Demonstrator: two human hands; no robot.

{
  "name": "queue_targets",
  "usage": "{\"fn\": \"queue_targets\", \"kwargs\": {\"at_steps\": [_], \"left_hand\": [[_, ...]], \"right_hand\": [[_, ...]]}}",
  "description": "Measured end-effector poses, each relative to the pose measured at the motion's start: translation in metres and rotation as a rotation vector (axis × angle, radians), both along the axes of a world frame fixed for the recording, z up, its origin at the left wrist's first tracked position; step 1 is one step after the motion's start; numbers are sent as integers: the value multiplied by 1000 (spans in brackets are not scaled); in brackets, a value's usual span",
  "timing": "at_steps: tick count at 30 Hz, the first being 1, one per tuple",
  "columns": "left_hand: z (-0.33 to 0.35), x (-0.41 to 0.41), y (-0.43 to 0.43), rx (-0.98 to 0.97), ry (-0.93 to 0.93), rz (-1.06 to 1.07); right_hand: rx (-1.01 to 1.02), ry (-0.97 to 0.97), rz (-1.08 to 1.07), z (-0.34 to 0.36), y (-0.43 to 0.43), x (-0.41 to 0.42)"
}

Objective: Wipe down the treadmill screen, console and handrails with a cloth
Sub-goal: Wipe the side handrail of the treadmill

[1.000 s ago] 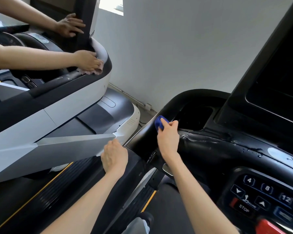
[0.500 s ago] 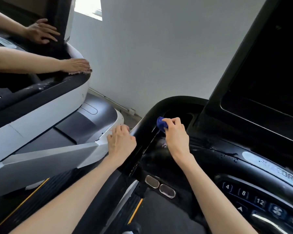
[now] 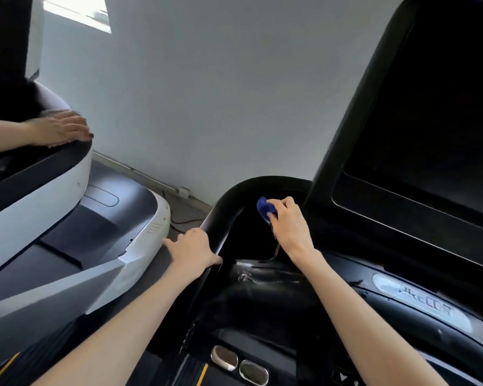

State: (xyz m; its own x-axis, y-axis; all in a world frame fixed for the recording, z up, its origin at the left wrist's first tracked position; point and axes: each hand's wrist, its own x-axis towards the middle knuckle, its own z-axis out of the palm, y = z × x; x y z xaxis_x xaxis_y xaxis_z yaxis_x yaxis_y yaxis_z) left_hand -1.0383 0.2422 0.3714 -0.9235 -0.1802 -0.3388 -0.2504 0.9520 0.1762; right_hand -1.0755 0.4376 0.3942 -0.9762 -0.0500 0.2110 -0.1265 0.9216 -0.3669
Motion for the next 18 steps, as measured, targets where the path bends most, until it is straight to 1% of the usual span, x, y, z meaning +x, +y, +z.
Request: {"fn": "queue_targets", "kwargs": {"at_steps": [2, 5, 8, 11, 14, 16, 18], "left_hand": [[6, -2, 0, -17, -1, -15], [17, -7, 3, -47, -49, -51], [18, -12, 3, -60, -60, -81], [16, -13, 3, -75, -39, -103], [15, -13, 1, -75, 1, -136], [14, -13, -2, -84, 5, -160], [14, -11, -4, -73, 0, -173]], "right_hand": [[-120, -14, -5, -2, -16, -31], [-187, -82, -38, -23, -50, -58], [-82, -74, -80, -41, -77, -43], [-91, -70, 22, -49, -89, 4], [-158, -43, 114, -55, -87, 37], [-113, 16, 117, -58, -79, 13], [-77, 24, 32, -49, -71, -32]]}}
